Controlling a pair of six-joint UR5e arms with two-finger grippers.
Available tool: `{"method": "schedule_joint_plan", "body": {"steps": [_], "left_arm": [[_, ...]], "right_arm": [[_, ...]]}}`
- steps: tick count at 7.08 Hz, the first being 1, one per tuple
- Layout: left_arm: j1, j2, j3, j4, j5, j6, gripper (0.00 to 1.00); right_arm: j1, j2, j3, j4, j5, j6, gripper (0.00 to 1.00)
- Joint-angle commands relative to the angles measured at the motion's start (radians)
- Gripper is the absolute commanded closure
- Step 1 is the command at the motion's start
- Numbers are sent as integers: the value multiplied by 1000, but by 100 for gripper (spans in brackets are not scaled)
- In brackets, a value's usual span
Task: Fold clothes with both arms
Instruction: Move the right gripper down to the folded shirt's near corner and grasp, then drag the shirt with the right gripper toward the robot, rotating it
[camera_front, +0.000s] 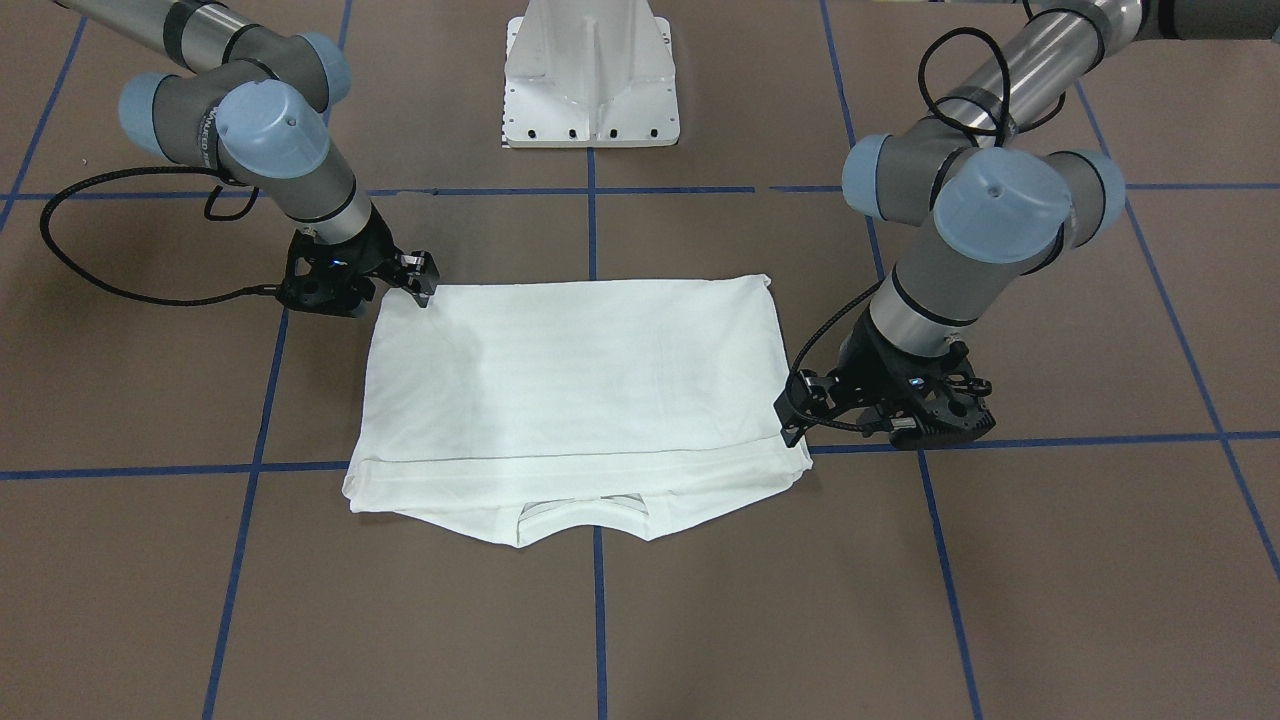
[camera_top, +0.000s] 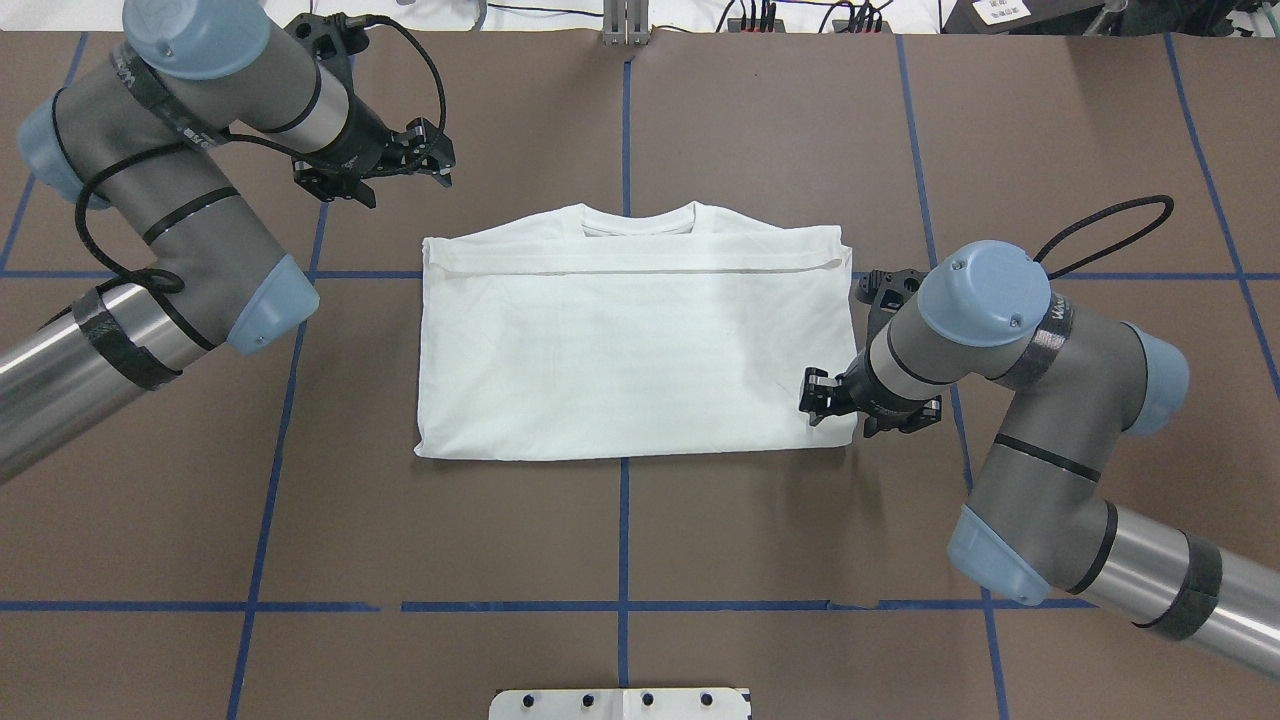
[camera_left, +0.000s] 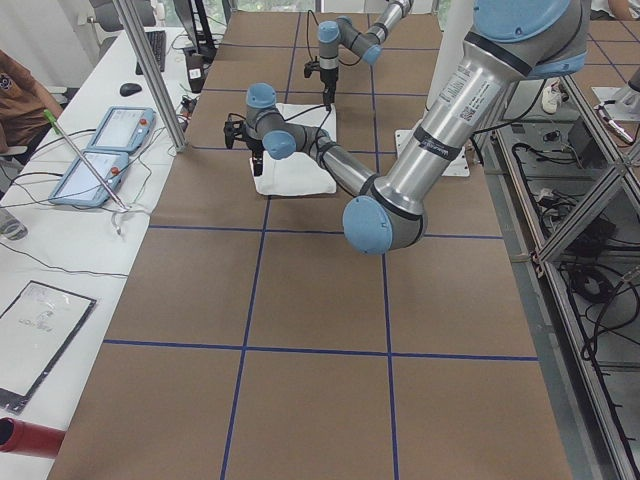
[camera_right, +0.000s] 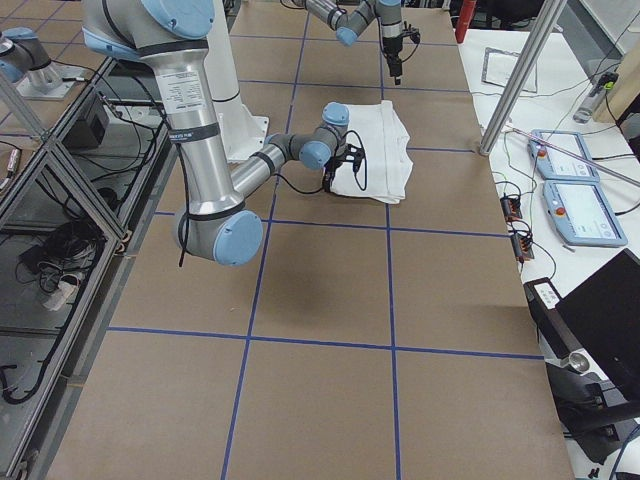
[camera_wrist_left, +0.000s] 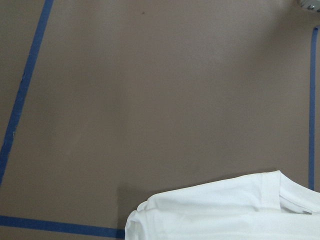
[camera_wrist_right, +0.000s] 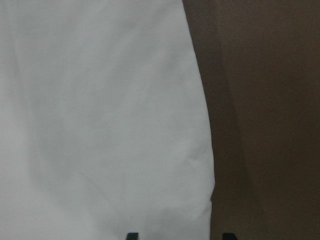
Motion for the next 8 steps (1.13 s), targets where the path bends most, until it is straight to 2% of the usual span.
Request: {"method": "schedule_joint_plan", "body": {"steps": [1,2,4,5,6,8], "left_arm": [[2,0,1,-1,1,1,5],[2,0,3,-3,-1,1,5],[2,-4,0,-1,-1,1,5],[2,-4,-5,0,1,0,5],[2,-6,-11,0,1,0,5],[2,-1,-22,0,13,0,5]], "right_arm": [[-6,0,-4,-5,1,1,91],[-1,-5,1,-8,1,1,100],[16,-57,36,-9,11,0,100],[14,-159,129,-8,11,0,100],[-24,-245,237,-11,14,1,100],[-202,-287,315,-40,24,56,100]]}}
